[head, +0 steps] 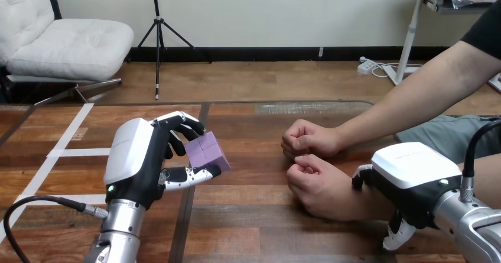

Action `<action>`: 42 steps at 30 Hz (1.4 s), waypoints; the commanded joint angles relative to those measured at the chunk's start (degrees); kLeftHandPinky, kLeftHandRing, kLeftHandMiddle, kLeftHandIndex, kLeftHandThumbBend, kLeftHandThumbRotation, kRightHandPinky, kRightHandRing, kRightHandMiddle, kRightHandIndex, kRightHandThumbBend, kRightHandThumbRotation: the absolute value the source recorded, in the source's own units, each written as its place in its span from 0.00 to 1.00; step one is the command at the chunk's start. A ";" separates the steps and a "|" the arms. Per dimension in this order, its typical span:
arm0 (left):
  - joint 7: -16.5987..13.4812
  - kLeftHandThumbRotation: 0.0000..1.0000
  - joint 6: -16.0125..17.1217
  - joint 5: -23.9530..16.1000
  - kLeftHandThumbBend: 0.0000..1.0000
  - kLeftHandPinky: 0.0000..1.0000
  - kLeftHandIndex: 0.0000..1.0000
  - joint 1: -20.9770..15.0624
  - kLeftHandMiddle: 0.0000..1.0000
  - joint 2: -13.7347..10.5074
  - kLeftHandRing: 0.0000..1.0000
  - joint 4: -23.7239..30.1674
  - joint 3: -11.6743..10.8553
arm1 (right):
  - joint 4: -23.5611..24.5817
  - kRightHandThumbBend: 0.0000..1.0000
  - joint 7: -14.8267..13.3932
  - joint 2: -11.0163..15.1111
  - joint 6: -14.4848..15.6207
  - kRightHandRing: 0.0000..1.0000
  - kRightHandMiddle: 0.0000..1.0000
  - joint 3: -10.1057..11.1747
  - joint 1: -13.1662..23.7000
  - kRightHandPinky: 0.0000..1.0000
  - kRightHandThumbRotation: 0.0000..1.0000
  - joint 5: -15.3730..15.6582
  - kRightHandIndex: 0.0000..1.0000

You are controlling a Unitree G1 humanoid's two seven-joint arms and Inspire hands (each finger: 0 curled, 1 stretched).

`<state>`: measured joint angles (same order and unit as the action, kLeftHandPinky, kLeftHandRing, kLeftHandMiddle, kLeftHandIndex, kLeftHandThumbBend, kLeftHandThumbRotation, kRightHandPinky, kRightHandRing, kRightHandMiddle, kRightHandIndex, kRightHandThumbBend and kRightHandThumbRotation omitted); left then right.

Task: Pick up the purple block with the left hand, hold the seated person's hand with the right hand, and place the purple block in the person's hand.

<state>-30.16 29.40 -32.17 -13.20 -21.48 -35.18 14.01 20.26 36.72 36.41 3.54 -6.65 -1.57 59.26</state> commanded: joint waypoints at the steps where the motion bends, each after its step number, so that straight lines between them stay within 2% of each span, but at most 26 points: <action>1: -0.91 0.00 1.58 0.04 0.60 0.34 0.55 -2.67 0.50 -0.65 0.41 2.18 -1.70 | -0.74 0.83 -0.41 1.02 1.03 0.79 0.80 0.06 3.89 0.78 0.10 1.24 0.78; 10: -0.46 0.00 1.51 0.00 0.60 0.34 0.55 -2.48 0.50 -0.61 0.41 2.56 -2.23 | -1.92 0.82 -1.00 0.66 2.11 0.78 0.79 0.12 3.76 0.76 0.09 0.94 0.77; 25: -0.03 0.00 1.44 -0.15 0.60 0.34 0.55 -2.30 0.50 -0.64 0.41 2.96 -2.54 | -4.04 0.78 -0.87 0.32 4.56 0.77 0.78 -0.82 4.19 0.75 0.07 3.13 0.77; 34: -0.32 0.00 1.79 -0.45 0.60 0.34 0.55 -2.26 0.50 -0.78 0.41 2.80 -2.45 | -5.40 0.78 -1.95 0.31 6.68 0.78 0.79 -1.73 4.74 0.76 0.07 5.36 0.78; 42: -0.35 0.00 1.96 -0.51 0.60 0.35 0.55 -2.24 0.50 -0.93 0.41 2.56 -2.47 | -6.67 0.78 -4.97 -0.56 8.76 0.80 0.81 -1.36 4.82 0.77 0.08 5.61 0.79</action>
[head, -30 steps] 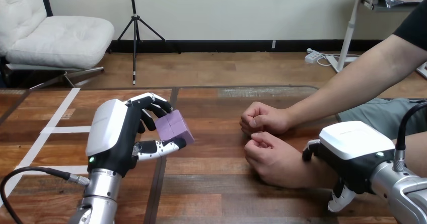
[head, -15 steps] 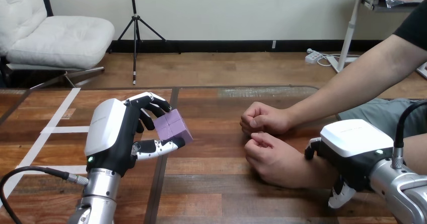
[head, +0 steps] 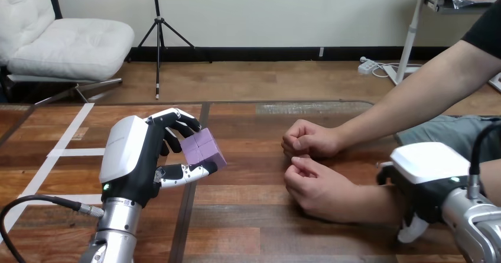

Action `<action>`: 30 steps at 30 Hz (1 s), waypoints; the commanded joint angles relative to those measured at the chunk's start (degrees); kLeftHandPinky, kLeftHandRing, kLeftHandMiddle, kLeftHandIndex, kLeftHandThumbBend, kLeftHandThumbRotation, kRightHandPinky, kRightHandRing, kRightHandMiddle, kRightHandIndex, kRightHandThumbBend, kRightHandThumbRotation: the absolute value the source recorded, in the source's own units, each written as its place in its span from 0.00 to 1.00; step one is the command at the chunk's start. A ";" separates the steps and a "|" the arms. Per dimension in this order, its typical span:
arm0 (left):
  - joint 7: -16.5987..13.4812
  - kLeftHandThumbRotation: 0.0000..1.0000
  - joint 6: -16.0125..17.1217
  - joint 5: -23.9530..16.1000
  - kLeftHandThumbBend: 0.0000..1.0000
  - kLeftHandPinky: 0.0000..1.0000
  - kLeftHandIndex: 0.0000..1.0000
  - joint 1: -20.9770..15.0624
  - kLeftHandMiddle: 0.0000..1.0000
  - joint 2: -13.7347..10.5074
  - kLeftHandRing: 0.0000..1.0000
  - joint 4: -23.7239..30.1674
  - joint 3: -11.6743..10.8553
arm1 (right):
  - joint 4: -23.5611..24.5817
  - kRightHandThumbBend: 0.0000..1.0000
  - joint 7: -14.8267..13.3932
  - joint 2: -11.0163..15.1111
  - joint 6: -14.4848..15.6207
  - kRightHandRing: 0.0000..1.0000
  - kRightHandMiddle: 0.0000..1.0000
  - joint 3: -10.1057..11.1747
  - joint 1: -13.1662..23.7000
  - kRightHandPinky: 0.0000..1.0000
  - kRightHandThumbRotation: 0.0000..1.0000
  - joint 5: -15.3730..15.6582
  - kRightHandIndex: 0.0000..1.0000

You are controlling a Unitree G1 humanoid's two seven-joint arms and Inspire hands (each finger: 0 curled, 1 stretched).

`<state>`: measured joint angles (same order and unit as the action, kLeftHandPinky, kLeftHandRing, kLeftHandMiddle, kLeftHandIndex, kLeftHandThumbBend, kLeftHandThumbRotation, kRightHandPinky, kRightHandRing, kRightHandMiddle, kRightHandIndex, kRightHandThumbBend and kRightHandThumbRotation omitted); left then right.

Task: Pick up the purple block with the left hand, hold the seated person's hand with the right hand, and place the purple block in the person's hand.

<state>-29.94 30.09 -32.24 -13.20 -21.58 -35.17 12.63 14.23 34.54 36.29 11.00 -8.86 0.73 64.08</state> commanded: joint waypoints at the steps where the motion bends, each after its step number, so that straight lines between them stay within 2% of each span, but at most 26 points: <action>1: -0.52 0.00 1.25 -0.40 0.60 0.34 0.55 -2.23 0.50 -0.83 0.41 2.55 -1.11 | -0.78 0.78 -2.89 -0.42 1.64 0.80 0.81 0.79 2.61 0.78 0.09 0.96 0.80; 7: -0.19 0.00 1.06 -0.24 0.60 0.34 0.55 -2.18 0.50 -0.83 0.41 2.58 -1.22 | -1.49 0.77 -3.18 -0.61 3.54 0.82 0.83 0.36 3.07 0.79 0.11 1.98 0.81; 19: -0.48 0.00 1.69 -0.39 0.60 0.35 0.55 -2.23 0.50 -1.06 0.41 2.26 -1.18 | -2.56 0.76 -3.99 -0.47 4.71 0.83 0.83 -0.14 3.42 0.81 0.13 2.53 0.82; 28: -0.55 0.00 1.71 -0.43 0.60 0.35 0.56 -2.20 0.51 -1.10 0.42 2.30 -1.25 | -4.17 0.76 -5.07 -0.45 4.67 0.82 0.83 -0.48 3.97 0.80 0.14 1.98 0.82; 30: -0.56 0.00 1.68 -0.42 0.60 0.35 0.56 -2.20 0.51 -1.07 0.42 2.31 -1.28 | -4.29 0.76 -4.61 -0.60 4.77 0.82 0.83 -0.36 4.18 0.80 0.14 1.30 0.82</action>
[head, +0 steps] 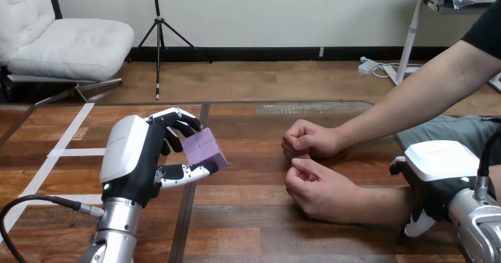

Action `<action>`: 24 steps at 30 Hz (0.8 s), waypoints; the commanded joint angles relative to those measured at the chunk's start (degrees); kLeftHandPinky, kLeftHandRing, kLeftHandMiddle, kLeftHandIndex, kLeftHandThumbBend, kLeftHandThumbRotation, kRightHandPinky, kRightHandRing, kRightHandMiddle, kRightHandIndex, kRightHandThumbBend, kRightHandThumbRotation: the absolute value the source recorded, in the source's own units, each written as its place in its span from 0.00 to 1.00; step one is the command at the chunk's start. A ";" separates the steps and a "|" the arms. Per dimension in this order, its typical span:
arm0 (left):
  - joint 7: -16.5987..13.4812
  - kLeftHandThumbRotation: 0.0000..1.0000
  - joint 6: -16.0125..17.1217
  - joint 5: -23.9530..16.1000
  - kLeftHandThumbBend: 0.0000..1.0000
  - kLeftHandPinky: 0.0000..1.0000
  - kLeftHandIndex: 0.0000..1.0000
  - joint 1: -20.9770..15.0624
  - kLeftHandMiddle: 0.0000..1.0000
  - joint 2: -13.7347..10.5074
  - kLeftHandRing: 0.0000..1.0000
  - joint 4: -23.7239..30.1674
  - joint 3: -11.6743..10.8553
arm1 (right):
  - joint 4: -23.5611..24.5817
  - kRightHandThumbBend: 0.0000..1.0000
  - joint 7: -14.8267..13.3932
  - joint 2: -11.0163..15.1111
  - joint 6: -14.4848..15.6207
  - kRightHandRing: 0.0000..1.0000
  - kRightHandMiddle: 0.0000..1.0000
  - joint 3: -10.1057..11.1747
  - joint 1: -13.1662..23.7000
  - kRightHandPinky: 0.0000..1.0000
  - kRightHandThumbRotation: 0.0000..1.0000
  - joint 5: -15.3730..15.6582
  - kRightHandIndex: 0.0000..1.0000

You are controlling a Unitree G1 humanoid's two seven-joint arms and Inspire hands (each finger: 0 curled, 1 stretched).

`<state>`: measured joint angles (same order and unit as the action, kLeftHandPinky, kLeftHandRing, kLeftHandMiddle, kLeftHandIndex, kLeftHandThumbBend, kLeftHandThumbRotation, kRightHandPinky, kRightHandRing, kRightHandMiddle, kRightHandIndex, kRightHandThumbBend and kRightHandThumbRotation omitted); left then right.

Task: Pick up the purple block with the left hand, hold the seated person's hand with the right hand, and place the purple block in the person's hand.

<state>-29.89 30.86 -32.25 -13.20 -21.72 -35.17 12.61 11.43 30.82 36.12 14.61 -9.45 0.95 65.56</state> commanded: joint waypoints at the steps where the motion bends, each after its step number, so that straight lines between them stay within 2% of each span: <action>1: -0.61 0.00 0.91 -0.40 0.60 0.35 0.56 -2.20 0.51 -0.92 0.42 2.31 -1.27 | -1.51 0.76 -0.76 -0.47 1.20 0.82 0.83 0.25 4.02 0.80 0.14 -0.38 0.82; 24: -0.82 0.00 0.98 -0.76 0.60 0.35 0.55 -2.33 0.50 -1.04 0.41 2.34 -1.28 | -4.80 0.75 0.39 -0.25 0.20 0.80 0.81 -2.10 6.47 0.79 0.15 -1.69 0.80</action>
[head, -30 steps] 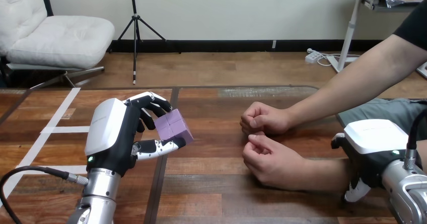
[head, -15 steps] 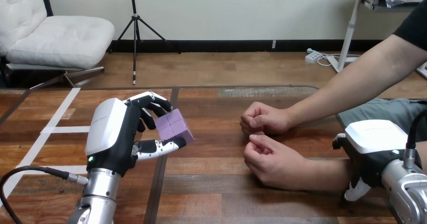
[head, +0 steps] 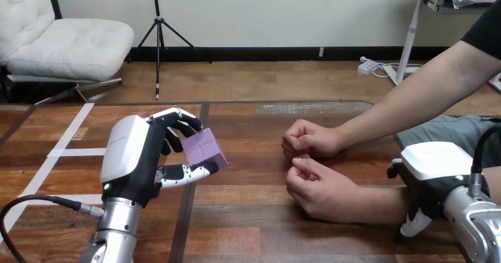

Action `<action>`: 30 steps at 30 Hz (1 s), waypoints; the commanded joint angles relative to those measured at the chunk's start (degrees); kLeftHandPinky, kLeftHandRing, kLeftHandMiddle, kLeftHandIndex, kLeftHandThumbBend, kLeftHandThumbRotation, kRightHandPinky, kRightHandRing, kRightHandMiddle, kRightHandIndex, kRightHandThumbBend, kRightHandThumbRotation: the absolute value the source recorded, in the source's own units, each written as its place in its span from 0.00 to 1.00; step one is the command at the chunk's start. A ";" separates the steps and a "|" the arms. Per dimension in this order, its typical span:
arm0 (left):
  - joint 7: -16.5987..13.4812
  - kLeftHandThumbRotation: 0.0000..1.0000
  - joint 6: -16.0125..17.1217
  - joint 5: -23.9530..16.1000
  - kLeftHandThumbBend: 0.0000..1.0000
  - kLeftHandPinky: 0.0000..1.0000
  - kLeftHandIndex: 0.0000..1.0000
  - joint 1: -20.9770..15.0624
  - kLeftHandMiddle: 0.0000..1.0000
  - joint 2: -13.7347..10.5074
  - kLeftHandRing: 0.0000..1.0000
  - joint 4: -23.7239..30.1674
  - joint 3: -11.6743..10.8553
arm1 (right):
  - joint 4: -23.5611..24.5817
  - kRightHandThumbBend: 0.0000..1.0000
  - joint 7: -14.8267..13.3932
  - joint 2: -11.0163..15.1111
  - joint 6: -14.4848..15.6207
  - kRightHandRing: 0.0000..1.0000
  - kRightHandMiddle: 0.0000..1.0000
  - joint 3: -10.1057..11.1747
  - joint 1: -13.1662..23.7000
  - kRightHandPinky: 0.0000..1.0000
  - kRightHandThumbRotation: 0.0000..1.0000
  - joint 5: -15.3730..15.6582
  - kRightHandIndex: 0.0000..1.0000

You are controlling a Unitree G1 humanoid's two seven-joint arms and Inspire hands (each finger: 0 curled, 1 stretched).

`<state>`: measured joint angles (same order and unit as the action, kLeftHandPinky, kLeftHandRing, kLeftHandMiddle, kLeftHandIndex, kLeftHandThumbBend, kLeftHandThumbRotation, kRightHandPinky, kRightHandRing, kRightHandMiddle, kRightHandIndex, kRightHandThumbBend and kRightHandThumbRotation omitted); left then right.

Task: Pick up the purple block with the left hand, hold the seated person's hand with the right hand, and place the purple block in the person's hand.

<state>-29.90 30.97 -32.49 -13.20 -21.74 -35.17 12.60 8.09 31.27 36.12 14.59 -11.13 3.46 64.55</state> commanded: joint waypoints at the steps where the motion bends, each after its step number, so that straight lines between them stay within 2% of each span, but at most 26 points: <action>1: -0.79 0.00 0.97 -0.46 0.60 0.34 0.55 -2.34 0.50 -1.01 0.41 2.29 -1.30 | -1.84 0.75 -0.18 -0.21 -0.07 0.80 0.81 -0.59 4.12 0.79 0.15 -0.92 0.80; 18: -0.48 0.00 0.80 -0.26 0.60 0.35 0.55 -2.08 0.50 -0.92 0.41 3.05 -1.55 | -4.95 0.74 0.34 0.44 -2.53 0.79 0.80 -2.44 5.80 0.78 0.14 -2.77 0.78; 25: -0.35 0.00 0.85 -0.16 0.61 0.34 0.55 -1.96 0.50 -0.86 0.41 3.26 -1.64 | -5.83 0.74 1.25 -0.21 -2.19 0.79 0.80 -2.89 6.58 0.78 0.15 -3.37 0.78; 30: -0.57 0.00 0.97 -0.39 0.60 0.34 0.55 -1.96 0.50 -0.93 0.41 3.23 -1.60 | -5.92 0.74 0.32 -0.13 -2.73 0.78 0.79 -3.24 6.45 0.77 0.14 -4.01 0.77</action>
<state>-29.89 30.99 -32.51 -13.20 -21.74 -35.14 12.27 3.39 32.19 36.22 12.36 -13.43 7.41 61.50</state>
